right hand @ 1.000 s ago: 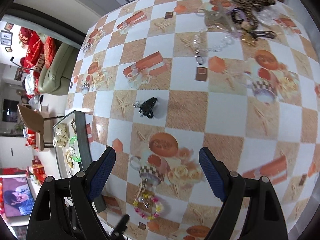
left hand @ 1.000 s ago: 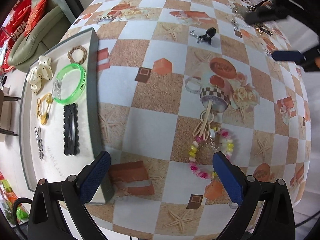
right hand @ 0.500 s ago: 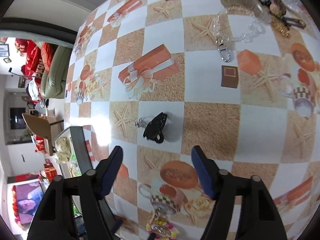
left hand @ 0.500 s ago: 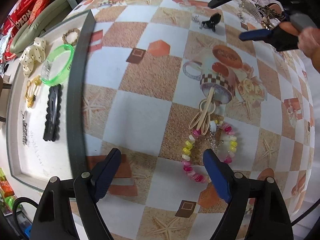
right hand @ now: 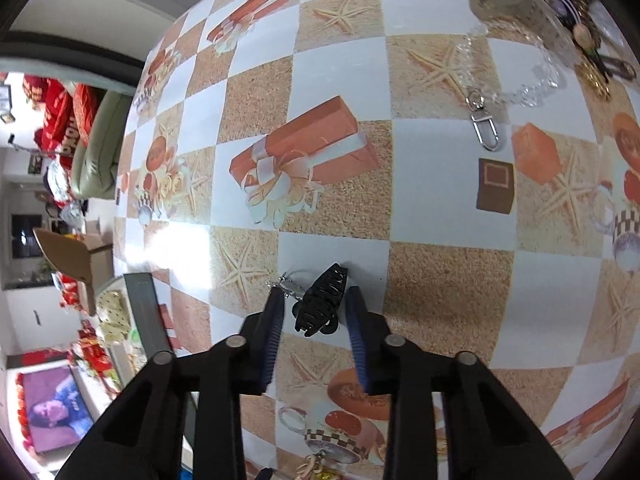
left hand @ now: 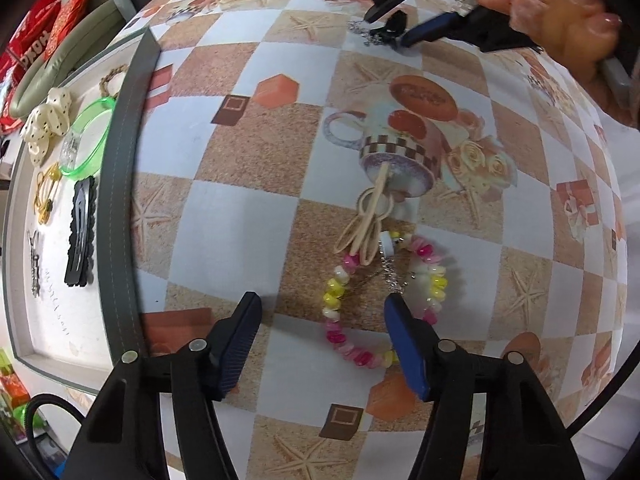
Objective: Organize jewelry
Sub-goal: 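Grasp the beaded bracelet with the left tool while the right tool grasps the black claw clip, then carry the beaded bracelet and black claw clip into the tray and release both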
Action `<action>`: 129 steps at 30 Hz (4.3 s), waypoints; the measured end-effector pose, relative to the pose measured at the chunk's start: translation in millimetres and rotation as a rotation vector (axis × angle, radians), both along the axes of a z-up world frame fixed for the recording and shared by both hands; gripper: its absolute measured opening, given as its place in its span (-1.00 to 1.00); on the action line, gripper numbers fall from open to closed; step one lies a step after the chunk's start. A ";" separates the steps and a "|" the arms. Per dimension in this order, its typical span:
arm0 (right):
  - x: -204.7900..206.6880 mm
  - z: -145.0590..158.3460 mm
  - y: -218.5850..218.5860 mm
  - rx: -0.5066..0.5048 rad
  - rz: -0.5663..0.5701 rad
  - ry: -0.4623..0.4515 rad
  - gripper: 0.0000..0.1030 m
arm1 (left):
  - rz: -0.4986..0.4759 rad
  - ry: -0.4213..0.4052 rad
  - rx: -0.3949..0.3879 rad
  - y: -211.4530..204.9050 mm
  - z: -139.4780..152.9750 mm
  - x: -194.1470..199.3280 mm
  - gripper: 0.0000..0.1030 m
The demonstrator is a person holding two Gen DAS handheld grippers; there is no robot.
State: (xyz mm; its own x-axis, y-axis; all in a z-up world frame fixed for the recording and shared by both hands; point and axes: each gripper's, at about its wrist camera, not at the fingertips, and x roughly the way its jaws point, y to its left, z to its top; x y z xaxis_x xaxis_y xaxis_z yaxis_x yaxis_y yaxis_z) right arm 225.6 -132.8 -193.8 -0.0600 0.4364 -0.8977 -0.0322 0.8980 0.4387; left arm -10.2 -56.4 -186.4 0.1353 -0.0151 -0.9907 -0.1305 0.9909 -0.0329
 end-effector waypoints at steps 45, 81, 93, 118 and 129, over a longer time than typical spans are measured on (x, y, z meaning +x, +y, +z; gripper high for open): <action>-131.7 85.7 -70.9 -0.006 0.010 -0.064 -0.63 | -0.040 -0.140 -0.187 59.1 94.4 -6.4 -0.74; -156.7 89.2 201.3 0.030 0.241 -0.152 -0.63 | 0.117 -0.172 -0.173 277.7 52.5 -41.6 -0.74; -140.1 47.3 239.9 -0.029 0.273 -0.131 -0.63 | 0.106 -0.124 -0.124 282.5 20.3 -30.6 -0.74; -122.7 25.2 253.4 -0.054 0.269 -0.101 -0.14 | 0.096 -0.071 0.014 278.3 14.2 -16.8 -0.73; -127.9 65.3 228.6 0.025 0.216 -0.129 -0.08 | 0.084 -0.059 0.029 267.9 24.4 -19.9 -0.73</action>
State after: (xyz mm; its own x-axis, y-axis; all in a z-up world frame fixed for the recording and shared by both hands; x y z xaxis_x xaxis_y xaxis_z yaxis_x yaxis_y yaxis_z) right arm 97.7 95.8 -128.6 -0.0400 0.4480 -0.8932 -0.2792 0.8533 0.4405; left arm -30.1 211.5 -162.0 0.1934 0.0274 -0.9807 -0.2118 0.9772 -0.0144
